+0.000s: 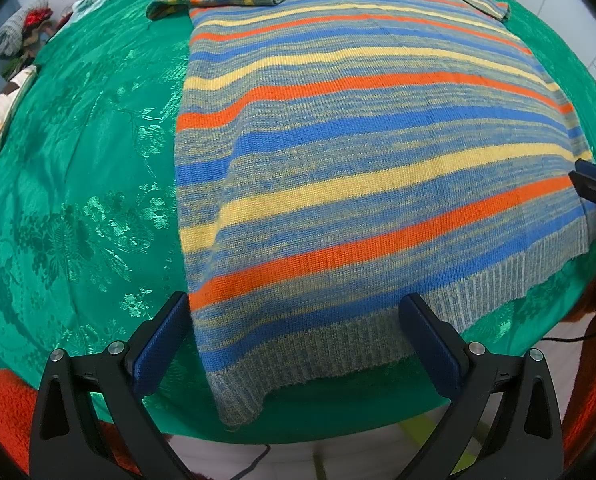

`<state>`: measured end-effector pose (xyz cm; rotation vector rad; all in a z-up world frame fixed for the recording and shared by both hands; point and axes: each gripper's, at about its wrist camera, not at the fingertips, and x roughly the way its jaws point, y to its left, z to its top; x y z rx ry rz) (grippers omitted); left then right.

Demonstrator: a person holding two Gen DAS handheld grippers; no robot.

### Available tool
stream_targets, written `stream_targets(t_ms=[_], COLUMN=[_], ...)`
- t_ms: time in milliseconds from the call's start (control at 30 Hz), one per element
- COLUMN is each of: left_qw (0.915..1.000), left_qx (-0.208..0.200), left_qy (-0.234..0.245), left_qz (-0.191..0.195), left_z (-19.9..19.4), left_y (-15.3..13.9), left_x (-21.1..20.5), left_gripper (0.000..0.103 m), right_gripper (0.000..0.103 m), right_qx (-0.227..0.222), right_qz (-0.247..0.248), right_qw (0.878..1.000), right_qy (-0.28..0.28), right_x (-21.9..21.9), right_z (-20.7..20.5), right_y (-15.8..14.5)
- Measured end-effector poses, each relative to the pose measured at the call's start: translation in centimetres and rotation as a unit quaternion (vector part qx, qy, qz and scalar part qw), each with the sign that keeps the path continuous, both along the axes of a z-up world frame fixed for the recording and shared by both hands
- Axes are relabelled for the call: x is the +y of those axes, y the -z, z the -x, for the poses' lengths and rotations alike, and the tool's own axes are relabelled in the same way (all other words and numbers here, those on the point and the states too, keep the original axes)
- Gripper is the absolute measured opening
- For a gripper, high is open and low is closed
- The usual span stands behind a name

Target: Fold small clothes

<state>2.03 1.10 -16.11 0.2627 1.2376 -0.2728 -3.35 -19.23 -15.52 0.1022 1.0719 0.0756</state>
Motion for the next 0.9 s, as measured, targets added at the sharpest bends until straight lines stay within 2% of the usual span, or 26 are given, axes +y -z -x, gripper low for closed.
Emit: stream_targets(t_ms=[767,900], left_qw=[1.0000,0.9998], left_qx=[0.001,0.005], left_qy=[0.000,0.004], left_qz=[-0.001,-0.018], left_z=[0.03,0.03], left_y=[-0.02,-0.68], left_x=[-0.35,-0.60], left_gripper=[0.103,0.101], right_gripper=[0.060,0.061], right_qx=[-0.001,0.000], right_qz=[0.006,0.009], right_qw=[1.000,1.000], right_qy=[-0.003,-0.005], right_x=[0.07,0.14], right_z=[0.00,-0.04], right_y=[0.04,0.01])
